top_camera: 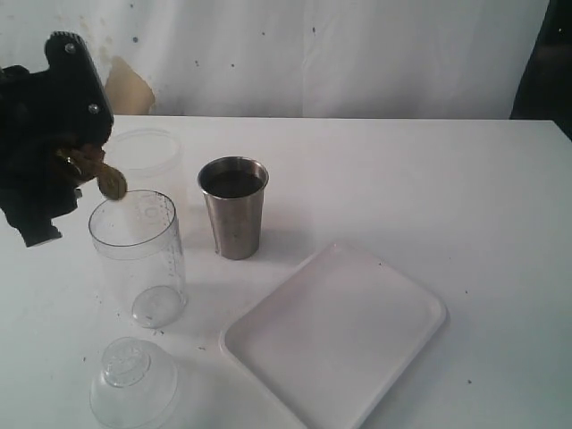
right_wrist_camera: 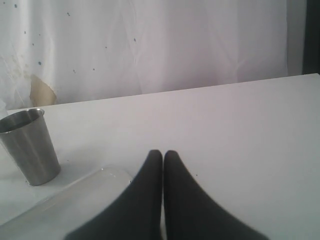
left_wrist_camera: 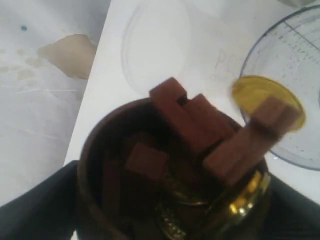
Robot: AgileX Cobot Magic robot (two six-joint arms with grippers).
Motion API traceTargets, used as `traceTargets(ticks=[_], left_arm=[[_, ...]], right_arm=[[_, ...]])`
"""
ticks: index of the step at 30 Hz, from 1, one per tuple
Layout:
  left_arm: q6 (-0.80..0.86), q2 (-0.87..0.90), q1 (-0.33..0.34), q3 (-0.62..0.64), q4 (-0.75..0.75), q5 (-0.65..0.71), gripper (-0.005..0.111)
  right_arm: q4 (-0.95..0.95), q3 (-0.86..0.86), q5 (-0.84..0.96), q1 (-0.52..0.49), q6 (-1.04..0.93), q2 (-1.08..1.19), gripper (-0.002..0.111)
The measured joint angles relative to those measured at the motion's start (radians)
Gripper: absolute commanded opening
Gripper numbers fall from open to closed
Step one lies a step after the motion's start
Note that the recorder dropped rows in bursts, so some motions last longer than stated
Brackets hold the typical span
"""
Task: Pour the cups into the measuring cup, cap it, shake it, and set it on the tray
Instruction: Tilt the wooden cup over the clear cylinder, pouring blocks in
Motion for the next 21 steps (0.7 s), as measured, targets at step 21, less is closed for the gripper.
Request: traceTargets(ticks=[21], left_arm=[[-0.048,0.066,-0.149,0.0,0.311,0.145,0.0]], right_arm=[[0.002,0.0,0.0,0.0,0.0,0.0,0.0]])
